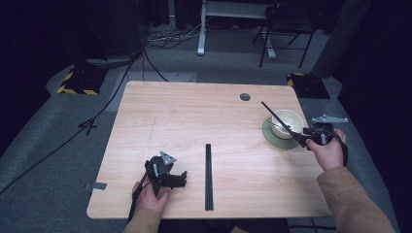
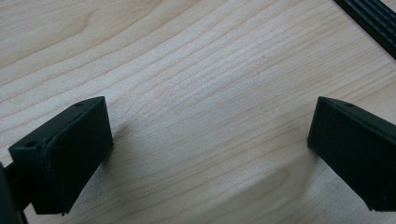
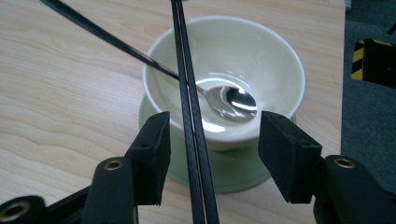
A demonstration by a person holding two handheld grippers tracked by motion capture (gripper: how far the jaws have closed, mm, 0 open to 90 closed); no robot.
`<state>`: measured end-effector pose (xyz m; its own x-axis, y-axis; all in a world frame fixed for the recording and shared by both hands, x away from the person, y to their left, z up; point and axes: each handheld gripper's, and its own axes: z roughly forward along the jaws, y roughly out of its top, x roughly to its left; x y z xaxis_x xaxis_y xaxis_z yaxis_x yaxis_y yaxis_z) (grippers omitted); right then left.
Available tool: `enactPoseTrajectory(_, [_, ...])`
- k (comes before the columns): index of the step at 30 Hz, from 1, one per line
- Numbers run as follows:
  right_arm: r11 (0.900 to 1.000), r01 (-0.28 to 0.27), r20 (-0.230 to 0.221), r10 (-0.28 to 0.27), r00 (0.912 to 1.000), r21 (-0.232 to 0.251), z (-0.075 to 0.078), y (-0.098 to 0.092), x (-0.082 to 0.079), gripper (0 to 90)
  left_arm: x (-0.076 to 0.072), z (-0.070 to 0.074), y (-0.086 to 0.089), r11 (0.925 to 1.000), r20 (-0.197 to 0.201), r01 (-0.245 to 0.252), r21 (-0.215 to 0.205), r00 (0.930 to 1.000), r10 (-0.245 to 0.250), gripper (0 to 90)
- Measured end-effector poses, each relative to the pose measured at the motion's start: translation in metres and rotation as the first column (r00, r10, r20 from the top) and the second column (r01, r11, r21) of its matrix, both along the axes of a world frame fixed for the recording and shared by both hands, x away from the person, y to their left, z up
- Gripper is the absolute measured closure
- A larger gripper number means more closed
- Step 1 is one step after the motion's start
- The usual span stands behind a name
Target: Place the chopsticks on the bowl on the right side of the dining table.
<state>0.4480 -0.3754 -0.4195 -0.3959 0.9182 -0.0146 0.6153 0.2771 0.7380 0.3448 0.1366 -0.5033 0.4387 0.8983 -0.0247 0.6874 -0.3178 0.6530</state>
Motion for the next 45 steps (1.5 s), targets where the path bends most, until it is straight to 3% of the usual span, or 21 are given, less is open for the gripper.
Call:
enactPoseTrajectory(10, [0.999,0.037,-0.007,-0.037,0.9993,-0.038,-0.01,-0.007,0.001,45.0,0.001,0.0,0.0,1.0,0.001,0.0,-0.002,1.0,0.0,0.2])
enactPoseTrajectory(20, [0.99,0.115,-0.006,-0.116,0.9933,-0.08,-0.004,-0.023,0.012,46.1,0.0,0.0,0.0,1.0,0.001,-0.004,0.002,1.0,0.004,0.3])
enactPoseTrajectory(26, [0.99,0.128,0.025,-0.126,0.9917,-0.052,0.011,-0.016,0.017,47.4,-0.001,0.0,0.0,1.0,0.002,-0.003,-0.004,1.0,0.003,0.3])
enactPoseTrajectory(29, [0.99,0.135,0.044,-0.133,0.9902,-0.047,0.018,-0.01,0.024,47.0,-0.002,0.0,0.0,1.0,0.002,-0.003,-0.004,1.0,0.003,0.3])
enactPoseTrajectory(34, [0.99,0.139,0.03,-0.139,0.9898,-0.006,0.022,0.006,0.043,45.8,-0.003,0.0,0.001,1.0,0.003,-0.001,-0.003,1.0,0.001,0.4])
enactPoseTrajectory(39, [0.99,0.135,0.031,-0.134,0.9905,-0.028,0.019,0.024,0.065,45.6,-0.004,0.0,0.001,1.0,-0.002,-0.002,-0.005,1.0,0.002,0.4])
enactPoseTrajectory(45, [0.988,0.136,-0.003,-0.137,0.9906,-0.068,0.009,0.036,0.093,45.8,-0.004,0.0,0.001,1.0,-0.002,-0.003,-0.005,1.0,0.003,0.4])
